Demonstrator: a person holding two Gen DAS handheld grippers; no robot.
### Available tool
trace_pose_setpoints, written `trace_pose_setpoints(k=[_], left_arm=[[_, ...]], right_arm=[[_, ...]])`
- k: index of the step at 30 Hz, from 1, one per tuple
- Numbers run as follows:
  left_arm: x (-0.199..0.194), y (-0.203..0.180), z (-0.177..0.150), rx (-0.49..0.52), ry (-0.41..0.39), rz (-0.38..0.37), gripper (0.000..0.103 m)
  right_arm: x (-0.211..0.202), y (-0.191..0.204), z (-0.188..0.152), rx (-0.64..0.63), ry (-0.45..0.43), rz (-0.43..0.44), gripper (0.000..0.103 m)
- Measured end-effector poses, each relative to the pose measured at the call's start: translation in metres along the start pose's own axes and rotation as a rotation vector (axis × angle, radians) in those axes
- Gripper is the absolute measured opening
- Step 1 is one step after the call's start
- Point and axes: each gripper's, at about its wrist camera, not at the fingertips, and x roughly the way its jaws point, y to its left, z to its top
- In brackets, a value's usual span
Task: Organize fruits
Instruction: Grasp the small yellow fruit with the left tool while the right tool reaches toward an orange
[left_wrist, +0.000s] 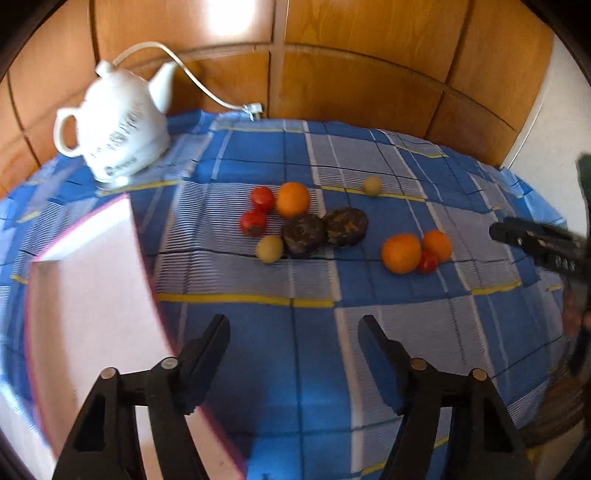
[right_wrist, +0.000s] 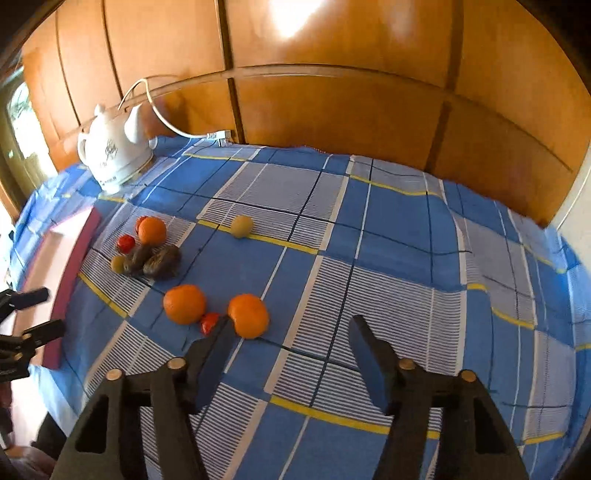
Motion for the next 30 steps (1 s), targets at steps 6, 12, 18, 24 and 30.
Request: trace_pose_setpoints(k=[6, 12, 18, 24, 30], left_arm=[[0.032, 0.006, 0.031, -0.042, 0.045, -0.036, 0.054], [0.060, 0.012, 0.052, -0.049, 0.086, 0.013, 0.035], [0.078, 0.018, 0.054, -0.046, 0.100, 0.030, 0.032], [0.083, 0.026, 0.055, -0.056, 0.073, 0.004, 0.037], [0.087, 0.032, 0.054, -0.104, 0.061, -0.048, 0.024]], right_arm=[[-0.003, -0.009, 0.004, 0.097, 0.001, 0.103, 0.059], [-0.007, -0.008, 0.005, 0.122, -0.006, 0.142, 0.059], [-0.009, -0.007, 0.006, 0.124, -0.009, 0.159, 0.059], [-0.008, -0.005, 0.005, 0.118, -0.001, 0.167, 0.059], [-0.003, -0.002, 0.004, 0.105, 0.019, 0.159, 0.057]])
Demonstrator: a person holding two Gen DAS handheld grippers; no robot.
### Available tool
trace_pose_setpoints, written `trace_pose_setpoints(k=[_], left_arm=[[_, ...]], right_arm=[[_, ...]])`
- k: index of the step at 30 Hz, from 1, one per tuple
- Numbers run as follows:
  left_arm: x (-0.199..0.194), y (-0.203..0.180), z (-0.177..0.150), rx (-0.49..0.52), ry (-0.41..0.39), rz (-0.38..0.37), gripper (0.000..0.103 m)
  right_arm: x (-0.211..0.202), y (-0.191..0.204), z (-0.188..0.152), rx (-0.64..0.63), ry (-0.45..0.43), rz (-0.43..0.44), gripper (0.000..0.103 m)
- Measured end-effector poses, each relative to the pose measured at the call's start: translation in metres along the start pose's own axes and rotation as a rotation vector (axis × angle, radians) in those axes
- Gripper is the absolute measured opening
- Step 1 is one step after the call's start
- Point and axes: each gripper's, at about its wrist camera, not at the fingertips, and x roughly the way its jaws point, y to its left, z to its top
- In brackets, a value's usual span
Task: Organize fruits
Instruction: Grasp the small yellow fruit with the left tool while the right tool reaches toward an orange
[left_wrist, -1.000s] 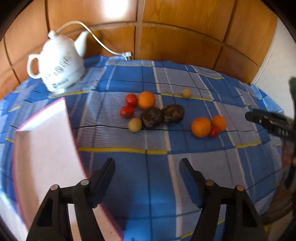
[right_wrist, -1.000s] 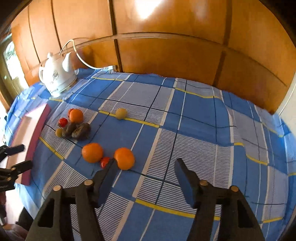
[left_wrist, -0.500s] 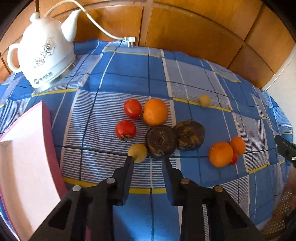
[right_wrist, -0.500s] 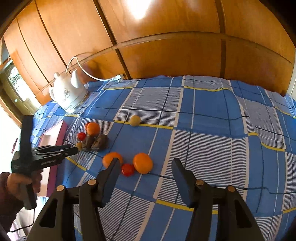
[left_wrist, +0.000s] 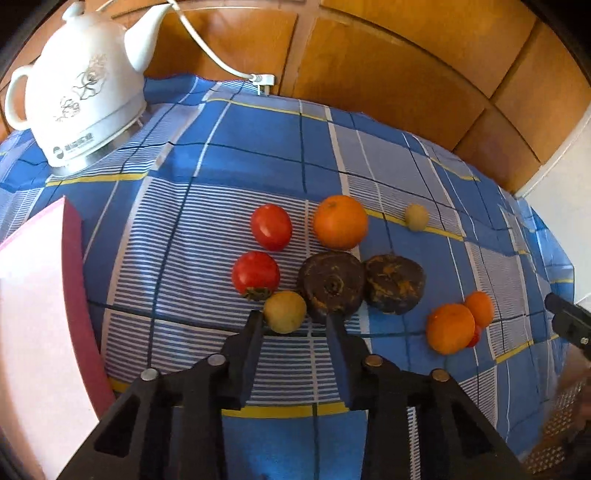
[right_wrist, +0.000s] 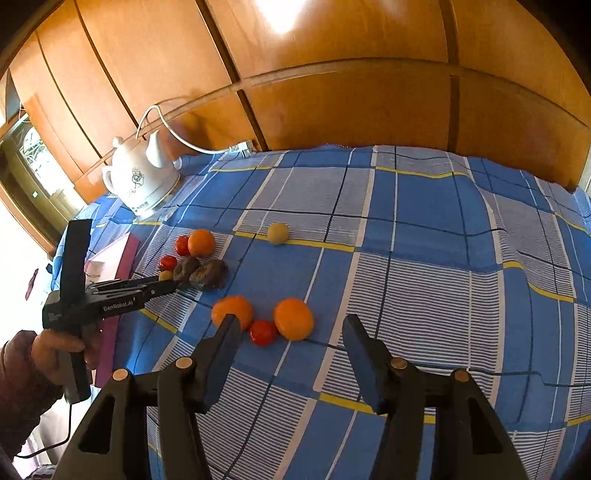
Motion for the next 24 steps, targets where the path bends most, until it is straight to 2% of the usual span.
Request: trace_pose_setpoints(k=[1, 3, 7, 9, 11, 12, 15, 18, 20, 21, 24], left_arm=[[0.000, 0.000, -0.001, 0.000, -0.005, 0.015, 0.021], [-0.001, 0.004, -0.006, -0.017, -0.007, -0.002, 0.021], [-0.008, 0.003, -0.014, -0.003, -0.018, 0.002, 0.021], [-0.011, 0.002, -0.015, 0.010, -0.035, 0.030, 0.021], [-0.010, 0.003, -0.014, 0.001, -0.020, 0.026, 0.022], [-0.009, 0.005, -0.013, -0.009, -0.013, 0.022, 0.024], [-0.010, 0.003, -0.008, -0.022, -0.032, 0.032, 0.050], [-0.007, 0.001, -0.004, -0.021, -0.026, 0.042, 0.047], [-0.002, -0.002, -0.003, -0.001, -0.011, 0.049, 0.037], [0.000, -0.004, -0.004, 0.011, -0.002, 0.057, 0.025], [0.001, -0.006, -0.008, 0.012, -0.016, 0.046, 0.024]], right_arm=[[0.001, 0.000, 0.000, -0.003, 0.000, -0.008, 0.051], [0.002, -0.001, -0.001, 0.000, 0.003, -0.020, 0.044], [0.007, -0.004, -0.002, 0.011, 0.017, -0.037, 0.043], [0.008, -0.005, -0.002, 0.018, 0.022, -0.038, 0.043], [0.009, -0.006, -0.003, 0.026, 0.026, -0.042, 0.042], [0.010, -0.007, -0.003, 0.028, 0.027, -0.044, 0.043], [0.011, -0.008, -0.004, 0.038, 0.031, -0.043, 0.043], [0.011, -0.008, -0.004, 0.043, 0.032, -0.047, 0.043], [0.011, -0.008, -0.004, 0.044, 0.030, -0.050, 0.043], [0.011, -0.008, -0.004, 0.045, 0.030, -0.051, 0.043], [0.012, -0.012, -0.004, 0.062, 0.026, -0.054, 0.043]])
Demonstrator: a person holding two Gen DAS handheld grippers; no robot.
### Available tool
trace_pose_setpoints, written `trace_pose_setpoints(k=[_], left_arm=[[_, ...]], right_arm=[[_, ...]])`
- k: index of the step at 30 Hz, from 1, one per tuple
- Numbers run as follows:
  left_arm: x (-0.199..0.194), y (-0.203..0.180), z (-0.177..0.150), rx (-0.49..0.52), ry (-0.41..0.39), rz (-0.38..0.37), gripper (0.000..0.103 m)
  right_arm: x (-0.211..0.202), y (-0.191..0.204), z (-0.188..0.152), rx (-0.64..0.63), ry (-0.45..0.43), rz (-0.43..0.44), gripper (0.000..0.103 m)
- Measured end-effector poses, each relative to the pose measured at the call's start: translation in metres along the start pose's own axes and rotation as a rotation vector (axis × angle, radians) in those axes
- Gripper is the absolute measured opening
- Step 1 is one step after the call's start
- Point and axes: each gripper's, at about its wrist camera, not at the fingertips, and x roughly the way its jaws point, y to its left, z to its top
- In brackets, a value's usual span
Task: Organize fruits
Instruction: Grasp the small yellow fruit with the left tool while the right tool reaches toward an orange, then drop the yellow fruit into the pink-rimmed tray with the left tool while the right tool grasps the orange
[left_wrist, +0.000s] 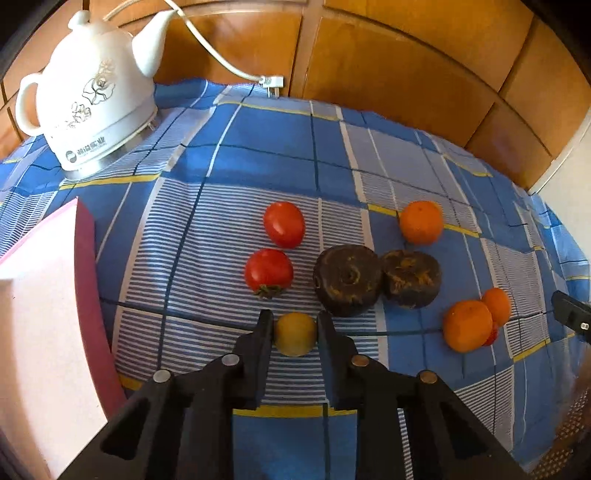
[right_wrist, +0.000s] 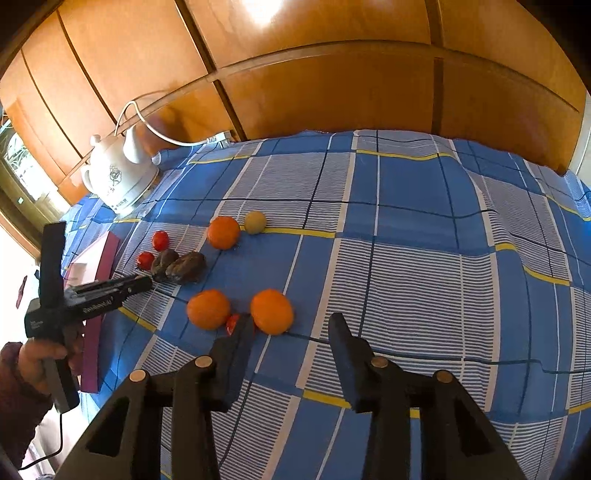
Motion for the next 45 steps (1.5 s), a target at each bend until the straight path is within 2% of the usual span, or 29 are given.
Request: trace_pose_setpoints(k=[3, 12, 17, 22, 27, 29, 32, 36, 45], left_arm=[[-0.009, -0.005, -0.008, 0.014, -0.026, -0.005, 0.024], [-0.068, 0.000, -0.031, 0.018, -0.132, -0.085, 0.024], [-0.106, 0.025, -0.039, -0.018, -0.209, -0.056, 0.024], [-0.120, 0.074, -0.040, -0.105, -0.229, 0.061, 0.024], [-0.112, 0.133, -0.044, -0.199, -0.204, 0.256, 0.025], [-0.110, 0.147, -0.049, -0.233, -0.203, 0.304, 0.027], [-0.114, 0.160, -0.058, -0.287, -0.212, 0.352, 0.038], [-0.130, 0.156, -0.072, -0.300, -0.252, 0.393, 0.053], [-0.163, 0.126, -0.096, -0.293, -0.337, 0.375, 0.076]], right_arm=[[0.003, -0.002, 0.000, 0.016, 0.014, 0.014, 0.042], [0.026, 0.005, -0.002, 0.056, 0.055, 0.079, 0.040], [0.047, 0.020, 0.005, 0.000, 0.074, 0.017, 0.040], [0.074, 0.025, 0.011, -0.027, 0.122, -0.030, 0.039], [0.085, 0.027, 0.009, -0.034, 0.144, -0.049, 0.037], [0.087, 0.026, 0.009, -0.026, 0.147, -0.057, 0.036], [0.087, 0.021, 0.008, -0.001, 0.140, -0.048, 0.036], [0.087, 0.019, 0.008, 0.023, 0.133, -0.040, 0.036], [0.085, 0.023, 0.004, 0.027, 0.098, -0.068, 0.036]])
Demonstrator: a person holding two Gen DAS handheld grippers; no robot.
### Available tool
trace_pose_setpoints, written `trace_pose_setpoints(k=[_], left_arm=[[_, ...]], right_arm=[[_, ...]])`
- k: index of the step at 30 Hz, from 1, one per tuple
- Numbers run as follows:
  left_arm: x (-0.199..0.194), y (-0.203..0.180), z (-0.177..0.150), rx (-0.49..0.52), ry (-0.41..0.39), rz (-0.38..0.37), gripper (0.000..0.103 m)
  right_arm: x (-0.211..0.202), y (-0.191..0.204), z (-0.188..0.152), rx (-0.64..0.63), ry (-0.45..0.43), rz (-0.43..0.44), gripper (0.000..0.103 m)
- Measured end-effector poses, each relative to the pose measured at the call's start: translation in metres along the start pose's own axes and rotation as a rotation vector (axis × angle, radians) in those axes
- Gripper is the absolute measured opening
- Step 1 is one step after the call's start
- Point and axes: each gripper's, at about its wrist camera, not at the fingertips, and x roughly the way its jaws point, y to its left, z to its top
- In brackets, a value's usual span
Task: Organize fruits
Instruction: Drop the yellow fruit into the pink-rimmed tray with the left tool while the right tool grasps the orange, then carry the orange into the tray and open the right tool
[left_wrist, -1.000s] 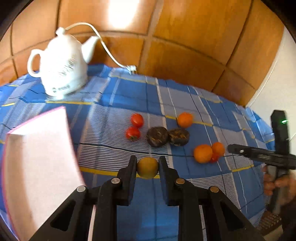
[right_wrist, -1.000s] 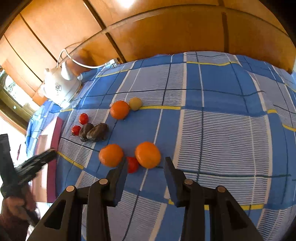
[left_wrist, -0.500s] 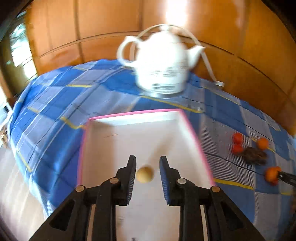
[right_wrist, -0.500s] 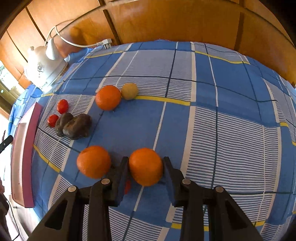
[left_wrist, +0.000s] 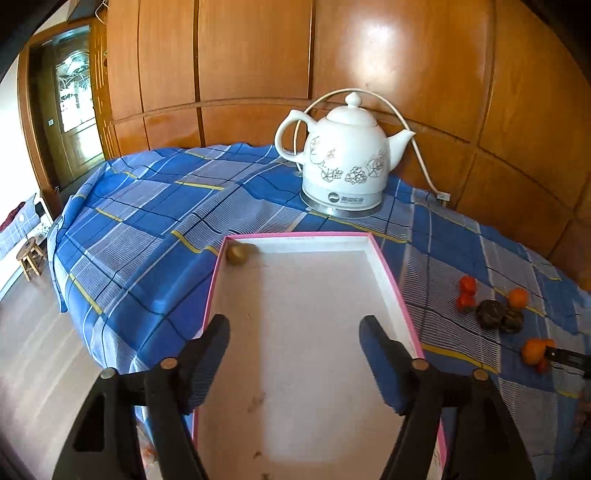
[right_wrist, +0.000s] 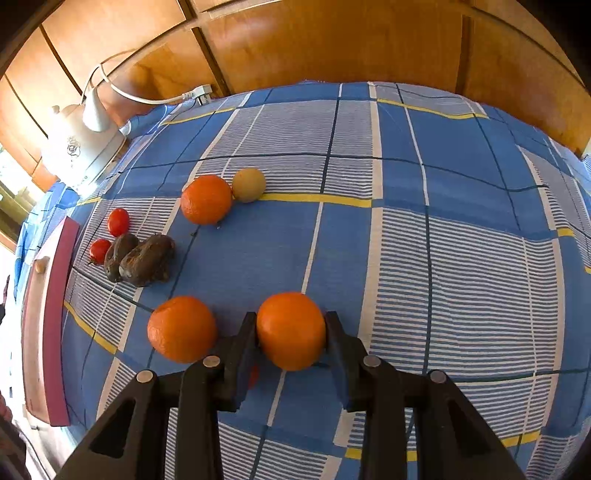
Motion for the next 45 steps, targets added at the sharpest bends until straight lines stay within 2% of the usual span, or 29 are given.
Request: trace_pose_setpoints(k=[4, 10, 14, 19, 25, 31, 34, 37, 45], left_arm=[[-0.007, -0.001, -0.007, -0.004, 0.002, -0.013, 0.080], [-0.011, -0.004, -0.016, -0.012, 0.019, -0.017, 0.080], [-0.012, -0.002, -0.018, -0.013, 0.021, -0.010, 0.081], [-0.012, 0.003, -0.021, -0.024, 0.026, -0.005, 0.081], [-0.012, 0.010, -0.024, -0.034, 0.031, 0.000, 0.082], [-0.014, 0.023, -0.023, -0.063, 0.021, 0.011, 0.082], [-0.011, 0.029, -0.024, -0.079, 0.032, 0.015, 0.082], [-0.008, 0.036, -0.026, -0.095, 0.042, 0.021, 0.082], [-0.004, 0.045, -0.029, -0.118, 0.047, 0.030, 0.082]], right_arm=[[-0.009, -0.003, -0.004, 0.035, -0.030, -0.002, 0.035], [-0.048, 0.010, -0.004, 0.035, -0.158, -0.003, 0.035], [-0.066, 0.040, -0.006, -0.039, -0.190, 0.084, 0.035], [-0.064, 0.105, -0.018, -0.198, -0.133, 0.206, 0.035], [-0.039, 0.196, -0.042, -0.371, -0.011, 0.345, 0.035], [-0.020, 0.261, -0.049, -0.434, 0.050, 0.423, 0.035], [-0.005, 0.281, -0.045, -0.421, 0.090, 0.445, 0.036], [-0.001, 0.291, -0.043, -0.408, 0.092, 0.430, 0.036], [-0.006, 0.282, -0.042, -0.369, 0.058, 0.405, 0.036]])
